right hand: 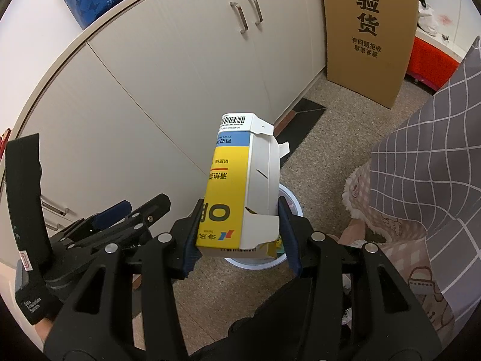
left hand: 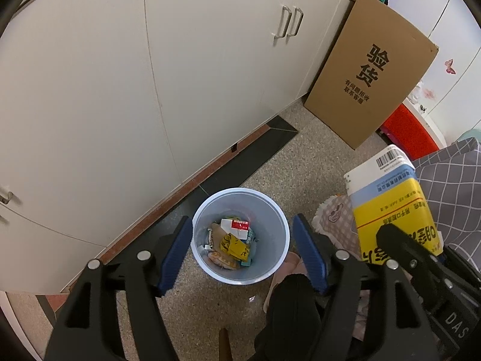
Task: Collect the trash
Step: 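Carry the blister pack and medicine box to the wastebasket and open both tools, then move both tools back to the blue-white carton on the table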
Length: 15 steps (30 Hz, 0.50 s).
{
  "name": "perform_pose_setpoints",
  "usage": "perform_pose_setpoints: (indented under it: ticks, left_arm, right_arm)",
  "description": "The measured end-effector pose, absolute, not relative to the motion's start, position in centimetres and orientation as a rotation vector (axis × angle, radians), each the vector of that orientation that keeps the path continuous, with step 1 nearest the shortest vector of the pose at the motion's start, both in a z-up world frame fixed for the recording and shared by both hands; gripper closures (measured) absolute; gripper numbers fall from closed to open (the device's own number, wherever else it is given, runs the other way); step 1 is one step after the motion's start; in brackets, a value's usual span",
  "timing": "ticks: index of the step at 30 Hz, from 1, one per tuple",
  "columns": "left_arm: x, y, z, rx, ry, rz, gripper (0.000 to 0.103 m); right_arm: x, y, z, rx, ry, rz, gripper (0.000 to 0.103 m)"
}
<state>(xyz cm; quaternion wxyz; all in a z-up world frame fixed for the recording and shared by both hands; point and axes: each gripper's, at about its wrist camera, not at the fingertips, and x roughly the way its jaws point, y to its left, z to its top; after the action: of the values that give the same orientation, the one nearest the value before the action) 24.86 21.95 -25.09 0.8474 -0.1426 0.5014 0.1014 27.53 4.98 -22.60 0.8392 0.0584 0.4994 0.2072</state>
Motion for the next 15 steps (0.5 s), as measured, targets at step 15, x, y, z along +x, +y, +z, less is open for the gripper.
perform_pose_setpoints:
  ticks: [15]
  left_arm:
    - [24.3,24.0,-25.3,-0.313,1.047,0.287,0.03]
  right_arm:
    - [29.4,6.7,-22.4,0.216,0.976,0.479,0.028]
